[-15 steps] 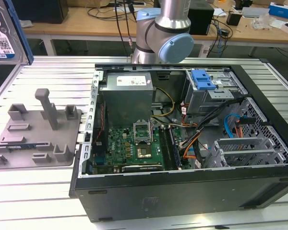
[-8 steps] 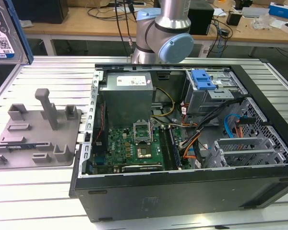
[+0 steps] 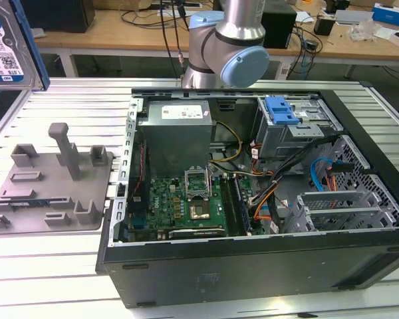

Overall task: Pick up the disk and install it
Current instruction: 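Pick up the disk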

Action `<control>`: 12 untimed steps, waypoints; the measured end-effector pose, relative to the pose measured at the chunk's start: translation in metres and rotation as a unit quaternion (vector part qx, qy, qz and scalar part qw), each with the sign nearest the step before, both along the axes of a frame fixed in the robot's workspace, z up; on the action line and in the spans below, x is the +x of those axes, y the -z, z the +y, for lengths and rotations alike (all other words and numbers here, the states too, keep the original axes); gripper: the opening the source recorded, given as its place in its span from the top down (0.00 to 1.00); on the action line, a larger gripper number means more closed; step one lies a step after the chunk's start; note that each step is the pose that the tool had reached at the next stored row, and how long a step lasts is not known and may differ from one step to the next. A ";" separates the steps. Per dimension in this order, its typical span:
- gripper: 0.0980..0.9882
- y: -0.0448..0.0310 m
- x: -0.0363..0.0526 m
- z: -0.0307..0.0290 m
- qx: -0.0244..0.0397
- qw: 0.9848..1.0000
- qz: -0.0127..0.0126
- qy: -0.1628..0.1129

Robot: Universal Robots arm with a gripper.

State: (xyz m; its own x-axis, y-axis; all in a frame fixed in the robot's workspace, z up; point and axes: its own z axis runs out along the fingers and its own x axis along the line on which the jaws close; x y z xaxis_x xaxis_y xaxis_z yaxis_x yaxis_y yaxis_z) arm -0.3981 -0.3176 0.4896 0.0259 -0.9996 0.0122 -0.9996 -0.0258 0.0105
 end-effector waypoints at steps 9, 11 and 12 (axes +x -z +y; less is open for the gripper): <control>0.70 0.0001 0.0340 -0.0202 0.000 1.000 0.000 0.000; 0.70 0.0000 0.0424 -0.0252 0.000 1.000 0.000 0.000; 0.70 0.0001 0.0454 -0.0269 0.000 1.000 0.000 0.000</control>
